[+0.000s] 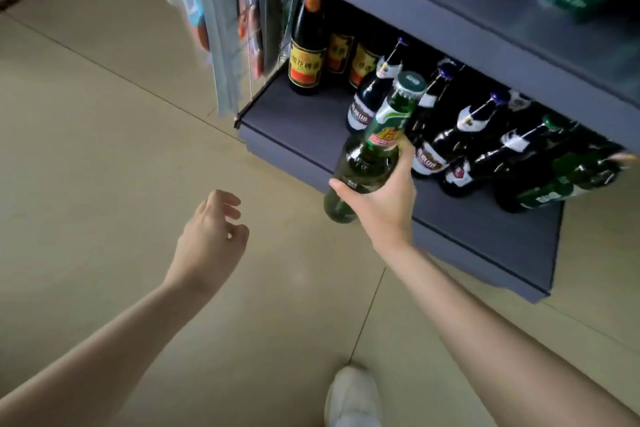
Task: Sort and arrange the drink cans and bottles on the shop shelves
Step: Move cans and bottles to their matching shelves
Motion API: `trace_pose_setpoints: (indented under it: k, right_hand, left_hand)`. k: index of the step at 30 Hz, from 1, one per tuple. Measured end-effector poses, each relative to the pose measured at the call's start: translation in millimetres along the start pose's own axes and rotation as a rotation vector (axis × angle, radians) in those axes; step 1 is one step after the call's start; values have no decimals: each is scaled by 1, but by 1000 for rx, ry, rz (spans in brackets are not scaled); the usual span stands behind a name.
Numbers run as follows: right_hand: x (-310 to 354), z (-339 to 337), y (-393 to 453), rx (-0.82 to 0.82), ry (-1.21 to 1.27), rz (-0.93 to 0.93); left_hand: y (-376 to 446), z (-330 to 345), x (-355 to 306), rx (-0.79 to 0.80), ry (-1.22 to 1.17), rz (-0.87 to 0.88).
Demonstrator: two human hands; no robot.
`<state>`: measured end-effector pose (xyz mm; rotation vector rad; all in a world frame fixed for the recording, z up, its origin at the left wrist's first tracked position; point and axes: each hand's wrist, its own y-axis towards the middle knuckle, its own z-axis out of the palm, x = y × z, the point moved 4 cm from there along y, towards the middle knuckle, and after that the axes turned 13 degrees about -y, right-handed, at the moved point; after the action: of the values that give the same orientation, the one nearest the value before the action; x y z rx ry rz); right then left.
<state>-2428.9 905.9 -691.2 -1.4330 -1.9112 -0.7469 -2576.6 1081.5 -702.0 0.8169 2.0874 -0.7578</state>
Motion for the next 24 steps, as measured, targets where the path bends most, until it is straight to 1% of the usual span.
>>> trace_pose_setpoints:
  k: [2,4,9,12,14,20,24]
  right_hand:
    - [-18,-22,-12,-48,-19,57]
    - [-41,-48,-22,-130,-49,118]
    - [-107,-116,-36,-321,-108,252]
    - [-144,-151,-33,-424,-111,320]
    - [-162,-166,-26,-478,-122,349]
    - [-198,-174,1,-508,-158,402]
    - [-203,-168,20,-520,-126,389]
  left_hand:
    - [-6,15,-12,59,17,33]
    - [-7,34,-30,124,39,76]
    - [-14,103,-77,315,81,198]
    - [-31,146,-95,470,150,323]
    - [-39,167,-101,532,206,402]
    - [-33,198,-90,574,286,398]
    - [-17,200,-81,523,314,360]
